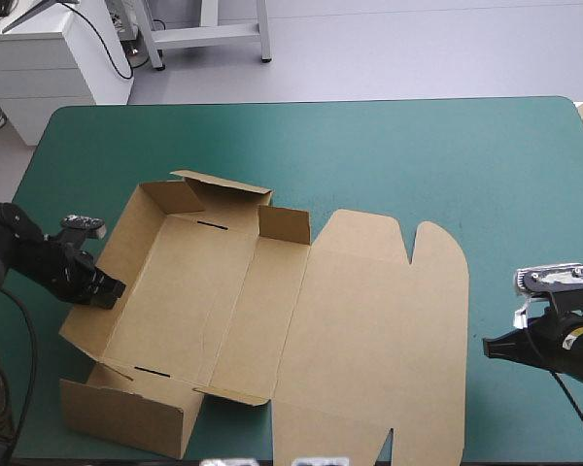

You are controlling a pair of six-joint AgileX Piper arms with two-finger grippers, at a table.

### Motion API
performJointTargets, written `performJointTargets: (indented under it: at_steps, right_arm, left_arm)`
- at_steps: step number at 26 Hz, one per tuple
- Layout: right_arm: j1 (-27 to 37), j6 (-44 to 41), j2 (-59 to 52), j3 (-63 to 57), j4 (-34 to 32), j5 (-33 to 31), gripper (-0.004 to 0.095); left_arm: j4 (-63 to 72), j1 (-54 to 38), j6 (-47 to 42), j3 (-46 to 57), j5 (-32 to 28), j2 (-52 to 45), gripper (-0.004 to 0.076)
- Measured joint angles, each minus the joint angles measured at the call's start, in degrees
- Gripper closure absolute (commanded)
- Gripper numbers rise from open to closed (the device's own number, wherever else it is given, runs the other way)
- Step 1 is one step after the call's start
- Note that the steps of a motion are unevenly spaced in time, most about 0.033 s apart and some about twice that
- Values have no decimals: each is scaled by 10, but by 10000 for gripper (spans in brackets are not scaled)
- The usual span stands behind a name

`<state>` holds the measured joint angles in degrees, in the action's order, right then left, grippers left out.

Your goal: Fold the box

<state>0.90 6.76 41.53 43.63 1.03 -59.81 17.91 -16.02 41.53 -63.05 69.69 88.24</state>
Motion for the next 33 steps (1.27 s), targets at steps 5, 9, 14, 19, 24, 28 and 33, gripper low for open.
performJointTargets:
  at_steps: [5, 9, 14, 19, 24, 28, 33]
  right_arm:
    - [0, 0, 0, 0, 0, 0, 929]
    - [0, 0, 0, 0, 0, -1, 929]
    - [0, 0, 0, 0, 0, -3, 929]
    - [0, 0, 0, 0, 0, -5, 929]
    - [0, 0, 0, 0, 0, -5, 929]
    - [0, -2, 0, 0, 0, -6, 929]
    - [0, -4, 0, 0, 2, -7, 929]
  left_arm:
    - [-107, 115, -2, -83, -3, 1, 731]
    - [-129, 212, 29, -128, -55, 4, 731]
    - [-195, 310, 36, -159, -161, 5, 731]
    - [-294, 391, 32, -165, -252, 6, 731]
    - [-421, 458, -14, -166, -333, 13, 731]
    - [-535, 501, -64, -166, -376, 22, 731]
    - [-639, 552, -132, -166, -401, 30, 731]
